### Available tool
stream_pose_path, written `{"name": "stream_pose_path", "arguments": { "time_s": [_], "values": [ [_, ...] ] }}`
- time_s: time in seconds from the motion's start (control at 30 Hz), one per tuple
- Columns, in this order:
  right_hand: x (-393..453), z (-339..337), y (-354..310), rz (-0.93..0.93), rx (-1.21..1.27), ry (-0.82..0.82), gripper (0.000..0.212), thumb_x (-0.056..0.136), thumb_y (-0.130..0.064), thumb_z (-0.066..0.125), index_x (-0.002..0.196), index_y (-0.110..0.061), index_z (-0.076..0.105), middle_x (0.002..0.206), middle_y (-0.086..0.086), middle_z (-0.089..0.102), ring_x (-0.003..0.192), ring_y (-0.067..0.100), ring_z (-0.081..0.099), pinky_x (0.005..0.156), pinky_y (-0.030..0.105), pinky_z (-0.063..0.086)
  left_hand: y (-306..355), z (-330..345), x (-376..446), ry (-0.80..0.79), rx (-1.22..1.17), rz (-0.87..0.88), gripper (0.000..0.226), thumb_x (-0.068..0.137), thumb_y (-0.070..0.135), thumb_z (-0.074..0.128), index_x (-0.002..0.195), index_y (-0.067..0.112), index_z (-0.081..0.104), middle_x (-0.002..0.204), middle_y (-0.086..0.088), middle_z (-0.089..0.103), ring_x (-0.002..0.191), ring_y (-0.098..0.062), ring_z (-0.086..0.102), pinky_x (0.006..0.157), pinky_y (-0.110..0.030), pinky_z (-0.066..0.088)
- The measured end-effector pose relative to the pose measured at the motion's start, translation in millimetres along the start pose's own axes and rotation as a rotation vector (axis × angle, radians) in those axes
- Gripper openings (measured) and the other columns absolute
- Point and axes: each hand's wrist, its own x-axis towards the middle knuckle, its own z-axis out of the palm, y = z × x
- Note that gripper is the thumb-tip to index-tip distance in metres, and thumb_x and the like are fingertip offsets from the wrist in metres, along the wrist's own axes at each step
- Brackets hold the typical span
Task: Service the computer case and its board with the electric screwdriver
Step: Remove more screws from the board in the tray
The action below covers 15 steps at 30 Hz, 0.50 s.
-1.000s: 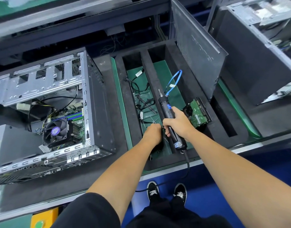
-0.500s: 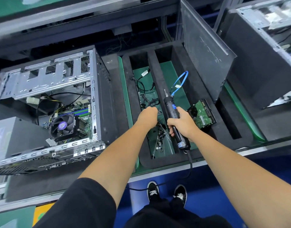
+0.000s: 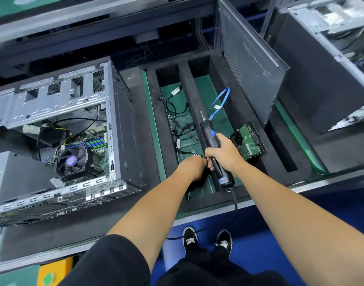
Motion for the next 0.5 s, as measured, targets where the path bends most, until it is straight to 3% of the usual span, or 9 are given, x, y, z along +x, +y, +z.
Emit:
{"name": "stream_pose_path", "arguments": {
  "time_s": [0.3,0.43,0.5],
  "values": [
    [0,0,-1,-0.005,-0.003,0.001,0.034,0.078,0.001,0.060,0.109,-0.001,0.048,0.064,0.014,0.058,0.047,0.028,0.055,0.050,0.036,0.052,2,5,1,0.029,-0.181,-0.068,0.033,0.085,-0.004,0.047,0.110,0.015,0.055,0.112,-0.009,0.057,0.099,-0.028,0.059,0.079,-0.032,0.047],
    [0,0,0,-0.001,-0.012,0.002,0.034,0.078,0.000,0.061,0.109,0.000,0.048,0.064,0.013,0.058,0.046,0.028,0.054,0.050,0.036,0.052,-1,-4,2,0.063,-0.267,-0.107,0.028,0.083,0.001,0.048,0.108,0.008,0.059,0.107,-0.013,0.060,0.097,-0.031,0.061,0.082,-0.036,0.051],
    [0,-1,0,0.004,-0.002,-0.002,0.036,0.077,0.000,0.062,0.110,0.000,0.047,0.064,0.013,0.057,0.046,0.027,0.054,0.049,0.035,0.052,-7,-15,3,0.116,-0.281,-0.137,0.019,0.084,0.004,0.050,0.099,0.002,0.061,0.102,-0.017,0.062,0.092,-0.033,0.061,0.073,-0.032,0.050]
  ]
}}
